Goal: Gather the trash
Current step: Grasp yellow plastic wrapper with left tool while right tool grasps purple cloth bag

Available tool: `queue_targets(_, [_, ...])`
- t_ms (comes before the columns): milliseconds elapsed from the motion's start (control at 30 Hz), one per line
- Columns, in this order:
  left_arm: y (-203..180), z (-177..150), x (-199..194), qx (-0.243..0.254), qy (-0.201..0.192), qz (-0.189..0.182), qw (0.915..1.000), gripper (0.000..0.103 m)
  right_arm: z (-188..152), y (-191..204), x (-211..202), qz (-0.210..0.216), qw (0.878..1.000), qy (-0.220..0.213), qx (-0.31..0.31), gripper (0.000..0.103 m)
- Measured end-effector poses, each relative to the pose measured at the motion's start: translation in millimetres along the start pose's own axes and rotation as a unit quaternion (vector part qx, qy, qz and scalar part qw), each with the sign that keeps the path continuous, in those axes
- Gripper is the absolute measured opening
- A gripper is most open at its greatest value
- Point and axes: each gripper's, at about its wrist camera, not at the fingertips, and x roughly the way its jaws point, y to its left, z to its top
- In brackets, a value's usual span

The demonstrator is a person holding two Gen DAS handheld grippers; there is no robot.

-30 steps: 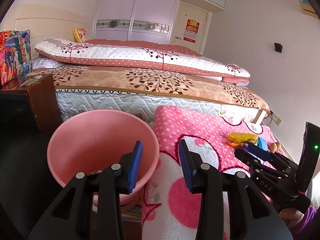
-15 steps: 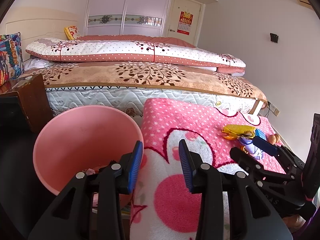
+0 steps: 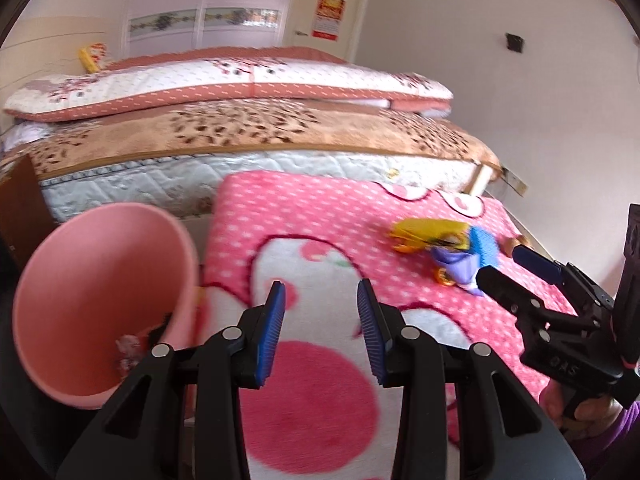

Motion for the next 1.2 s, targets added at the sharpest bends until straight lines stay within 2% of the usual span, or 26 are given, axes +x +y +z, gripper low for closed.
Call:
queue_targets(267, [-48.2, 27.4, 33.6, 0.006, 0.039, -0.067, 0.9970, 0.038, -8.4, -64.3, 2.7, -0.033, 0.995, 0.032, 0.083, 0.077])
queue_targets(500, [-80.9, 62.7, 67.6, -0.017, 0.080, -0.091, 0.9925, 0.038, -14.2, -85.7, -0.5, -0.049, 0.991, 0.033, 0.117, 0.075])
queue_targets(667, [-100.3, 84.9, 94.2, -0.036, 0.111, -0.080, 0.9900, 0.038, -15.9, -91.2, -0.1, -0.056, 0.989, 0.033, 0.130, 0.075])
queue_targets(867, [-106.4, 96.3, 128.9, -0.086, 0.155, -0.057, 0.9825, 0.038, -16.8, -96.2, -1.8, -0.048, 0.988, 0.030, 0.143, 0.074])
queue_targets(1100, [-106.2, 84.8, 149.4, -0.082, 0.190, -0.022, 0.9781, 0.038, -20.1, -107.7, -0.7, -0.035, 0.984, 0.034, 0.174, 0.073])
queue_targets(1200, [-100.8, 76.1, 150.9, -0.088, 0.201, -0.028, 0.9753, 0.038, -21.2, -111.1, 0.0, -0.032, 0.982, 0.035, 0.183, 0.073])
